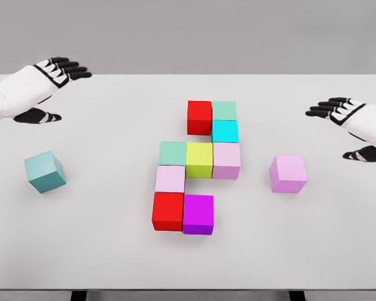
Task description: Assemble the squares on the desktop into the number 2
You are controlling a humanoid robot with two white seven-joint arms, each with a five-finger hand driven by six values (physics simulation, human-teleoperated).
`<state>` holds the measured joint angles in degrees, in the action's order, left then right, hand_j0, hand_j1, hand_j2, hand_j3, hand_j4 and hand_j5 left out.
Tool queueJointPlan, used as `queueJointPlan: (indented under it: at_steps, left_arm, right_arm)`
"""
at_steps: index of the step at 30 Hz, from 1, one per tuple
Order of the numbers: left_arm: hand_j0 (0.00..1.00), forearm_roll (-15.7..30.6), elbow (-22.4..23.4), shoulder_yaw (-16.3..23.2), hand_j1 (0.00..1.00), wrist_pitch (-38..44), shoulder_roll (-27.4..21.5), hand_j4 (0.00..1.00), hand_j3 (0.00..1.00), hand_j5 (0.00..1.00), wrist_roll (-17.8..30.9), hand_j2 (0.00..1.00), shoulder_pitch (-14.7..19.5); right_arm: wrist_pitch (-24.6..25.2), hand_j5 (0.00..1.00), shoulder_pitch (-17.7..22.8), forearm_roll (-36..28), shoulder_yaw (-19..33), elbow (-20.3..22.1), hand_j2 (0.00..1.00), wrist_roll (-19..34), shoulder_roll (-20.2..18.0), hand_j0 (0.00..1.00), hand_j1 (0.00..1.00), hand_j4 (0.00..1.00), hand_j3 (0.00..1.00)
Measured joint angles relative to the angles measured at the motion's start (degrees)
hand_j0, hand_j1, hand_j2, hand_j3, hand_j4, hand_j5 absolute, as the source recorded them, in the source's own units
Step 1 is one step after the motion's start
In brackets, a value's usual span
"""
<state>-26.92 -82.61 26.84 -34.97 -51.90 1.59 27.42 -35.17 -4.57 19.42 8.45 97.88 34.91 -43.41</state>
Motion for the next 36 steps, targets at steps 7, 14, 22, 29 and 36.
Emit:
queueJointPlan:
  at_steps: [7,14,22,29,36]
  left_arm:
    - [1.00,-3.5,-1.3,1.0,1.00,0.0,-1.6,1.00,1.00,1.00,0.3,1.00,-0.2]
    - [1.00,-7.2,-4.8,1.3,1.00,0.0,-9.0,1.00,1.00,1.00,0.4,1.00,-0.7]
    - [1.00,-10.9,-6.4,2.2,1.00,-0.1,-14.5,1.00,1.00,1.00,4.6,1.00,-1.2]
    - [1.00,-11.0,-8.3,2.6,1.00,-0.1,-17.7,1.00,1.00,1.00,5.4,1.00,-4.7]
    - [1.00,-10.7,-8.5,4.7,1.00,-0.1,-18.3,1.00,1.00,1.00,5.5,1.00,-6.3]
  right_arm:
    - [-0.1,1.00,-8.6,-0.6,-6.4,-0.4,1.00,0.1,-0.8,1.00,1.00,1.00,1.00]
    - [0.2,1.00,-36.9,-5.7,-37.9,-5.6,1.00,0.1,-15.0,1.00,1.00,1.00,1.00]
    - [0.0,1.00,-39.8,-6.3,-60.1,0.3,1.00,0.1,-20.7,1.00,1.00,1.00,1.00]
    - [0.0,1.00,-40.4,-2.7,-62.4,-2.8,1.00,0.1,-17.4,1.00,1.00,1.00,1.00]
    - [0.0,1.00,-40.6,0.4,-62.5,-8.0,1.00,0.1,-13.9,1.00,1.00,1.00,1.00]
